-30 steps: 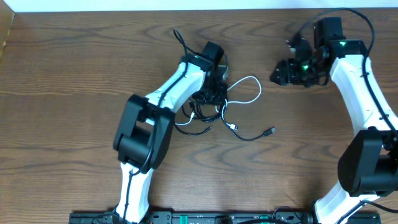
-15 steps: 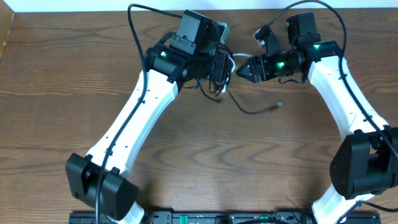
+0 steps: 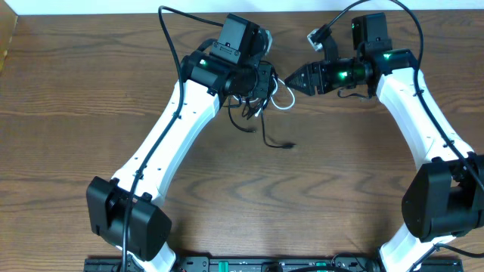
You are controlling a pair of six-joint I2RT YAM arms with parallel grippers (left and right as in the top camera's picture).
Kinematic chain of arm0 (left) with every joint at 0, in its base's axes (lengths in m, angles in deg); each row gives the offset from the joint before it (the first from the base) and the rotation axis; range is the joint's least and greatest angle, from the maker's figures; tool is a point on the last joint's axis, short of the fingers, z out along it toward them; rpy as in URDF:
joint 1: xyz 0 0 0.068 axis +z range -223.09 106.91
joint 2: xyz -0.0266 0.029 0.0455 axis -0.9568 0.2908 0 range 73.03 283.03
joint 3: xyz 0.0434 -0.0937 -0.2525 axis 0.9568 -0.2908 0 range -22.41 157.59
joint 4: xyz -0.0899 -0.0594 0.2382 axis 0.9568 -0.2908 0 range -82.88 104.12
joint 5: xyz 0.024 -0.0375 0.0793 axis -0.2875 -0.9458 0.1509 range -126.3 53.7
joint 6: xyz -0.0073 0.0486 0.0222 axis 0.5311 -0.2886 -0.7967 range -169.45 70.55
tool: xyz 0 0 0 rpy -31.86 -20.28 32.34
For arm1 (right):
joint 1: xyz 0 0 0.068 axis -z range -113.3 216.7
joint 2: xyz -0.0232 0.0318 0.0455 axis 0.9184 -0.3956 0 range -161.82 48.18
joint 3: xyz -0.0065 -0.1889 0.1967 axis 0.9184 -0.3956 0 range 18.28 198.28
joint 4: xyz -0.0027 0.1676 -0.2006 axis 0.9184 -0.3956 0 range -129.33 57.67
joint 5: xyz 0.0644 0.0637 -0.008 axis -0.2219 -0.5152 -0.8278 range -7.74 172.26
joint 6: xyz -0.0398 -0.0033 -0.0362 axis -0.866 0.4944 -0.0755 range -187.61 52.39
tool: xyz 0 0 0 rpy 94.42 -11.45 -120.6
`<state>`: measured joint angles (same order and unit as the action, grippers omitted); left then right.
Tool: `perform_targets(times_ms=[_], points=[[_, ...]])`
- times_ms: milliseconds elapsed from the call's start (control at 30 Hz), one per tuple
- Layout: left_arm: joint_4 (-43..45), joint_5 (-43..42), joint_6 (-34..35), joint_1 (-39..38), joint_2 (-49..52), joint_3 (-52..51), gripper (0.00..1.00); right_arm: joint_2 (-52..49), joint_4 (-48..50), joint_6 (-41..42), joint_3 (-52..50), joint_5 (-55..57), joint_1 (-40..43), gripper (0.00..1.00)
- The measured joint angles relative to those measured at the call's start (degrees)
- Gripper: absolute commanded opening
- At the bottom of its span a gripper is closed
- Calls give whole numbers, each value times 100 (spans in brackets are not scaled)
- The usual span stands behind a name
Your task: Untangle cables
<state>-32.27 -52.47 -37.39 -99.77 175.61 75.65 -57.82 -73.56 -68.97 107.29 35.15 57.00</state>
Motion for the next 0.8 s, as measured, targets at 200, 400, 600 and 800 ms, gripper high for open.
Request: perform_targets(times_ms=[200,400,600,800], points=[[177,-2,170,2,0,0,7,0,210,1003,0,721,-282,49],[302,-24,304,2,0,0,8,-2,588,1631,0,1132,-682,50],[354,-24,319,4,0,0,7,-4,599,2096,0,1425,-748,49],[925,-52,319,61,0,-9,7,-267,365,2398,2,1908,-752,48]])
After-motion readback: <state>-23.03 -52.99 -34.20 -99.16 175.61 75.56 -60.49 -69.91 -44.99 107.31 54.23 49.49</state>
